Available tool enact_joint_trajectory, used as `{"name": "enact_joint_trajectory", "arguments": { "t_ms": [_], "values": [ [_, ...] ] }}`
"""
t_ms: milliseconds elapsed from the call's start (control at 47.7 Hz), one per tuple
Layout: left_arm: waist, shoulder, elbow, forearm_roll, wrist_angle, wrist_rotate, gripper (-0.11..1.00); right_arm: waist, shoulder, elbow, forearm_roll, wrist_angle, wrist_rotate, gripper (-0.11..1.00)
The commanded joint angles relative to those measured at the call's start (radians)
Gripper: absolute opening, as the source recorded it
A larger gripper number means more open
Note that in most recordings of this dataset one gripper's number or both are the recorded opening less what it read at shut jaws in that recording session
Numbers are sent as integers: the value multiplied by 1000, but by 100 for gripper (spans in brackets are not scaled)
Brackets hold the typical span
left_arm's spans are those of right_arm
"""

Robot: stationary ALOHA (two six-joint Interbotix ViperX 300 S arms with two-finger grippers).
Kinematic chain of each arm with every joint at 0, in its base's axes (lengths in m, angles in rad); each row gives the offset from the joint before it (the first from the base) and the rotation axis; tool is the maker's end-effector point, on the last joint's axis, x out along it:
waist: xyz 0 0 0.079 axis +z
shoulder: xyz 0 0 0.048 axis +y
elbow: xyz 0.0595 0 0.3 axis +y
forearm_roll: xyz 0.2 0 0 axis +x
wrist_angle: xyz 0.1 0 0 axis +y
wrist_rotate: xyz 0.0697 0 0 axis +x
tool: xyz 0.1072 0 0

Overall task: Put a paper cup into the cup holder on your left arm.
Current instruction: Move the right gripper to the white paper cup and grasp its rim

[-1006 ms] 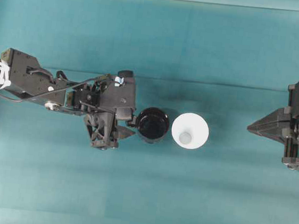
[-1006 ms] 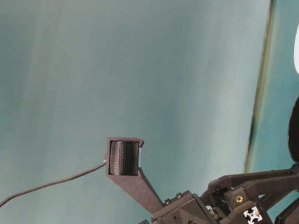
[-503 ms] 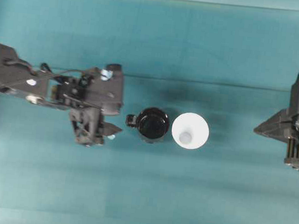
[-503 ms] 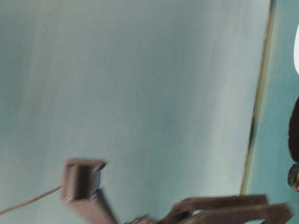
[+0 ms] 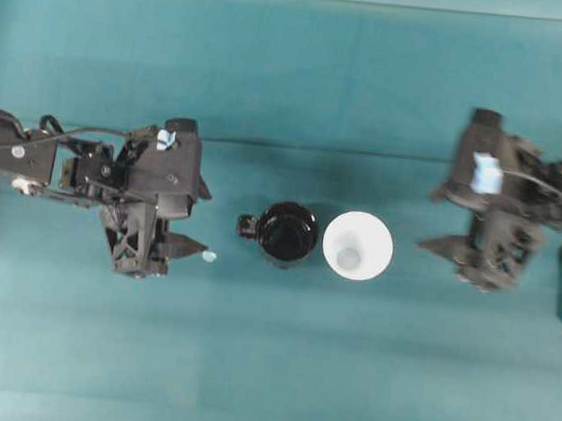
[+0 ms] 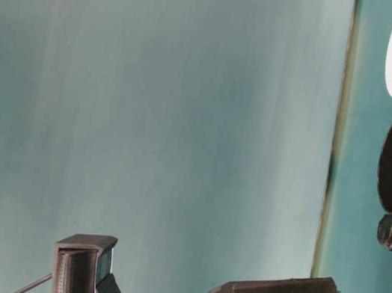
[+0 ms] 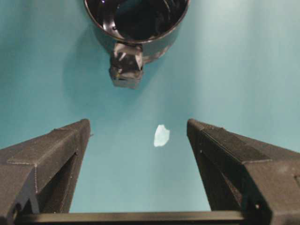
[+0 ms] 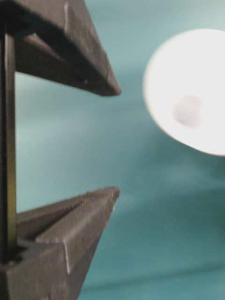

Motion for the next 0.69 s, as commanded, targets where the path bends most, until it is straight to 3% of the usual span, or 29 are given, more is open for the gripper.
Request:
{"name": "enact_joint_trajectory", "arguments": {
  "t_ms": [0, 670],
  "values": [
    [-3, -12, -9, 3, -5, -2, 89, -9, 49, -63, -15, -20, -2, 89],
    [-3, -14, -5, 3, -3, -2, 89, -9, 236, -160, -20, -26, 3, 88]
  ]
}}
